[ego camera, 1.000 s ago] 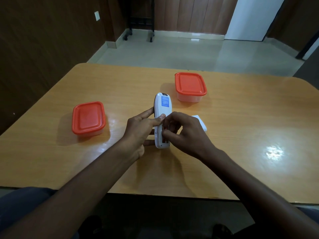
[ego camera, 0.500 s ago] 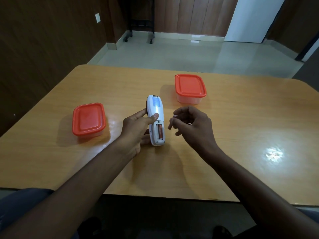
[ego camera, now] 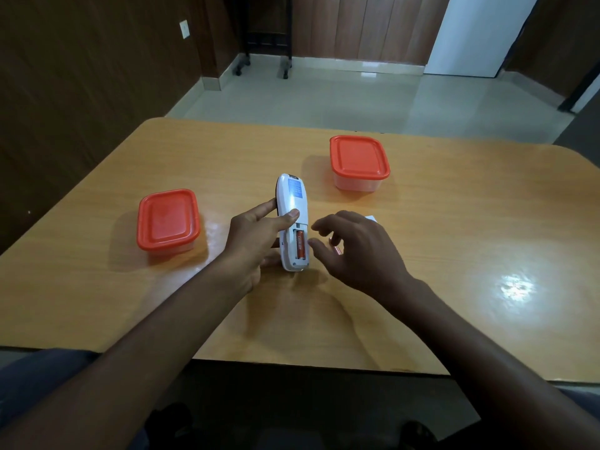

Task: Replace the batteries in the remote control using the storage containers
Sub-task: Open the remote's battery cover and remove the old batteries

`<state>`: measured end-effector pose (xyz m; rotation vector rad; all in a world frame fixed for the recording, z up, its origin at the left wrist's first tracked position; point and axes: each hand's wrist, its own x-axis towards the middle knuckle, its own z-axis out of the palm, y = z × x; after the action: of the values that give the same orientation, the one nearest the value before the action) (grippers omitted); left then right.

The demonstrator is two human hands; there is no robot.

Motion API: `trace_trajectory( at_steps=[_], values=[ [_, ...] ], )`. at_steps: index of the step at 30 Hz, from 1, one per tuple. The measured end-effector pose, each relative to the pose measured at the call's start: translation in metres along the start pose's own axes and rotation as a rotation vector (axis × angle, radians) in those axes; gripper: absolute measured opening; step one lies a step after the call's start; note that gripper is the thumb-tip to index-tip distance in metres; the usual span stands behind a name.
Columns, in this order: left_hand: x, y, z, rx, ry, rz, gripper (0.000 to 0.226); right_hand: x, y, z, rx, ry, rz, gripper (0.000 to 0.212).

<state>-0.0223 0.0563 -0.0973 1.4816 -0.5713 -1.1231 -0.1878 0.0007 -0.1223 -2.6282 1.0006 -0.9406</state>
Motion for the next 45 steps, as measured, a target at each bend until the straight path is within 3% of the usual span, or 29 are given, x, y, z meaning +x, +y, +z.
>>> trace_trajectory(
  at_steps=[10,14,20,30,36,39,42,45],
  values=[
    [-0.003,-0.004,0.001,0.073,-0.057,0.062,0.051,-0.002,0.001,-0.004,-0.025,-0.124,-0.166,0.034],
    [-0.002,-0.004,0.002,0.031,-0.044,0.058,0.053,-0.004,-0.005,-0.003,0.136,-0.143,0.028,0.026],
    [-0.004,-0.01,0.008,-0.031,-0.022,0.076,0.051,-0.006,-0.016,0.009,0.296,0.016,0.329,0.013],
    [-0.002,-0.022,0.016,-0.013,0.056,0.16,0.056,-0.005,-0.026,0.012,0.228,0.108,0.477,0.016],
    [0.001,-0.018,0.009,-0.115,0.062,0.049,0.055,-0.003,-0.021,0.007,0.397,0.139,0.579,0.018],
    [0.006,-0.017,0.004,-0.069,0.066,0.004,0.053,-0.001,-0.012,0.008,0.295,0.121,0.554,0.013],
    [0.012,-0.019,0.0,-0.014,0.089,-0.005,0.051,-0.003,0.003,0.011,0.043,0.063,0.447,0.006],
    [0.019,-0.024,-0.005,0.096,0.148,0.027,0.051,-0.005,0.013,0.017,-0.111,0.005,0.332,0.01]
  ],
)
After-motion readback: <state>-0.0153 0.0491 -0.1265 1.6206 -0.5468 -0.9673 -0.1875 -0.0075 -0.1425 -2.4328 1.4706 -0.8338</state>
